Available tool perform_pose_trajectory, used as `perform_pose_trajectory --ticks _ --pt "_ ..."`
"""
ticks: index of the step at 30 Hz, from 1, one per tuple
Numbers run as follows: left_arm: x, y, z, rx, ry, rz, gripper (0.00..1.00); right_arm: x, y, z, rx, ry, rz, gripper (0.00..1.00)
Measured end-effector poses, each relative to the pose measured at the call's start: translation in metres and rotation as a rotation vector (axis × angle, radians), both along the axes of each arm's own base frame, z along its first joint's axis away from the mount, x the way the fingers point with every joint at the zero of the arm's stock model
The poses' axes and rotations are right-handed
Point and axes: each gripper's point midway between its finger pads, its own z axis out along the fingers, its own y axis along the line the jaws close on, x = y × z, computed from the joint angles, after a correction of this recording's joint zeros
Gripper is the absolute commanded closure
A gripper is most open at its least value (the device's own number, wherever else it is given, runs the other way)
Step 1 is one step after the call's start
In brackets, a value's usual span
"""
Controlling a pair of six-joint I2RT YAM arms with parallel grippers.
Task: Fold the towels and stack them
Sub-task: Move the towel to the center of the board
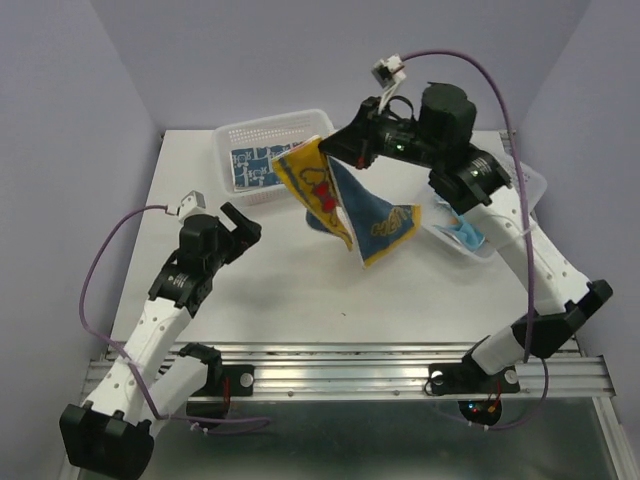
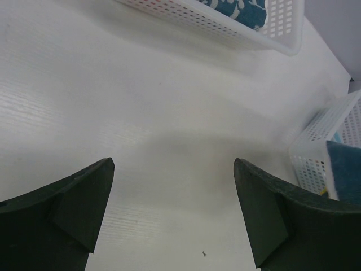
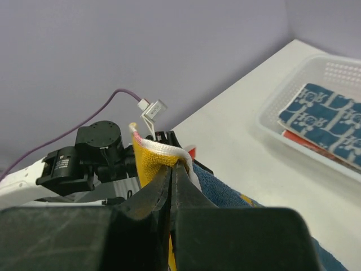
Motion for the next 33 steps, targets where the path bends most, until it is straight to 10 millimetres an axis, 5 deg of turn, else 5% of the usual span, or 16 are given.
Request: perform_pose_trajectory --ticks 4,7,12,15,19,20,21,22,24,25,29,33 --pt "-0.017 0.014 0.009 -0.010 0.007 0.067 0.01 -0.002 0.054 -0.020 -0.025 0.032 0.084 0.99" --pt "-0.028 0.024 0.026 -0.027 -0.019 0.121 0.01 -0.001 0.069 -0.031 -0.029 0.052 0.091 0.99" --pt "-0.053 0.047 0.070 -0.070 -0.138 0.225 0.01 0.003 0.049 -0.046 -0.021 0.043 -0.026 0.99" --pt "-0.065 0.055 0.095 -0.096 -0.213 0.249 0.01 -0.004 0.008 -0.091 -0.042 0.060 -0.160 0.99" --pt "-0.059 0.050 0.084 -0.083 -0.175 0.227 0.01 -0.015 -0.037 -0.202 -0.148 0.197 -0.296 0.79" --pt "-0.053 0.044 0.073 -0.074 -0.147 0.206 0.01 -0.019 -0.053 -0.248 -0.199 0.267 -0.354 0.74" --pt "-0.050 0.042 0.066 -0.070 -0.127 0.197 0.01 -0.025 -0.065 -0.281 -0.253 0.317 -0.382 0.65" --pt "-0.045 0.035 0.050 -0.057 -0.082 0.169 0.01 -0.036 -0.079 -0.320 -0.321 0.392 -0.414 0.34" --pt "-0.038 0.025 0.027 -0.041 -0.015 0.124 0.01 -0.062 -0.113 -0.384 -0.454 0.525 -0.484 0.12" --pt "-0.036 0.021 0.018 -0.036 0.009 0.103 0.01 -0.073 -0.123 -0.395 -0.487 0.550 -0.495 0.00" --pt "-0.031 0.005 -0.033 -0.011 0.151 0.018 0.01 -0.082 -0.125 -0.362 -0.392 0.491 -0.470 0.00" --pt "-0.029 -0.010 -0.043 -0.019 0.176 -0.059 0.01 -0.080 -0.109 -0.348 -0.369 0.494 -0.410 0.00"
